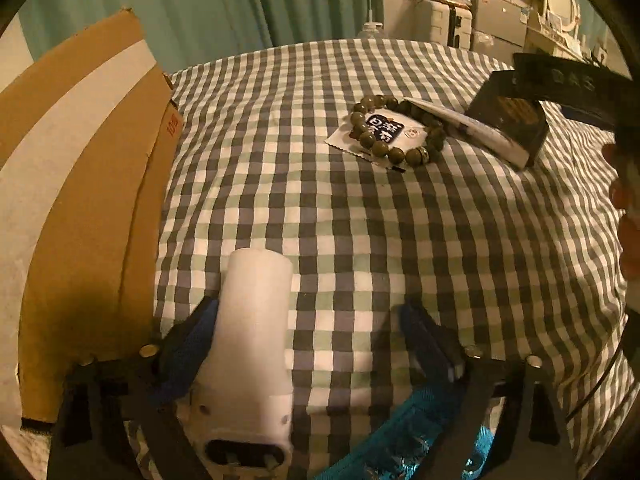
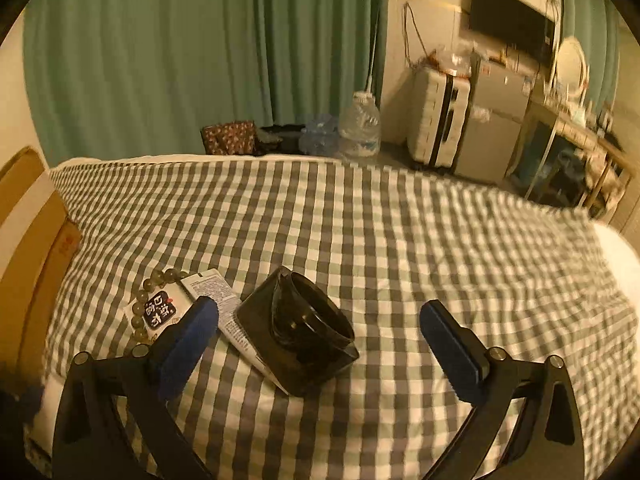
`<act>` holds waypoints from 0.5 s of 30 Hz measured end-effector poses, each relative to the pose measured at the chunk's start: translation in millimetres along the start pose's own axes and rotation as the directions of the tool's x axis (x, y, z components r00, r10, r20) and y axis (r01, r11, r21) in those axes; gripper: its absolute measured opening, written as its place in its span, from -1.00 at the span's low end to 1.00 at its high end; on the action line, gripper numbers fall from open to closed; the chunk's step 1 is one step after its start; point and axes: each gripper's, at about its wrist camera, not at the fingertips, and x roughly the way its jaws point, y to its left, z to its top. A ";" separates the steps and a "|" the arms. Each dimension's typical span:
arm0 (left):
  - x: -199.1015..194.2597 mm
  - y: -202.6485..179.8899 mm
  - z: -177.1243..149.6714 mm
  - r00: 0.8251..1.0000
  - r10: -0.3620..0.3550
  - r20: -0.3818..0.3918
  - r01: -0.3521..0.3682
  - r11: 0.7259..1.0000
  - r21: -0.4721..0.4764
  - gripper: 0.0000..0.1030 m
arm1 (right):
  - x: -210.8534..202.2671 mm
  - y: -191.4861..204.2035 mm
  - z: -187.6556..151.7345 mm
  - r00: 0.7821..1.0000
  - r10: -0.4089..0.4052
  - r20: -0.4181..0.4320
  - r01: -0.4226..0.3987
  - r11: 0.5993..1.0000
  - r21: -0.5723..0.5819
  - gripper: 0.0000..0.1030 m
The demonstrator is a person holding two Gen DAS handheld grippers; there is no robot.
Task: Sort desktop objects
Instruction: 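Grasp the white plastic bottle with the left tool while the right tool grasps the black case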
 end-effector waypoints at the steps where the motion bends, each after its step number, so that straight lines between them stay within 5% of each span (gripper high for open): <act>1: -3.0 0.0 -1.3 1.000 0.006 0.002 -0.006 1.000 0.007 0.52 | 2.9 -2.1 0.1 1.000 0.009 -0.016 -0.008 1.000 0.013 0.86; 6: -10.9 13.1 -3.5 1.000 0.001 -0.008 -0.001 1.000 -0.024 -0.29 | 12.0 1.0 -4.8 0.995 0.013 -0.094 -0.015 1.000 -0.013 0.31; 11: -11.7 26.9 -4.3 1.000 -0.020 -0.020 0.019 0.997 -0.070 -0.34 | 8.7 6.1 -11.7 0.996 -0.018 -0.091 0.014 0.999 -0.047 -0.09; 15: -13.4 28.3 -7.2 1.000 -0.017 -0.011 0.016 0.997 -0.073 -0.35 | 4.7 6.8 -12.2 0.996 -0.018 -0.091 0.014 0.999 -0.047 -0.09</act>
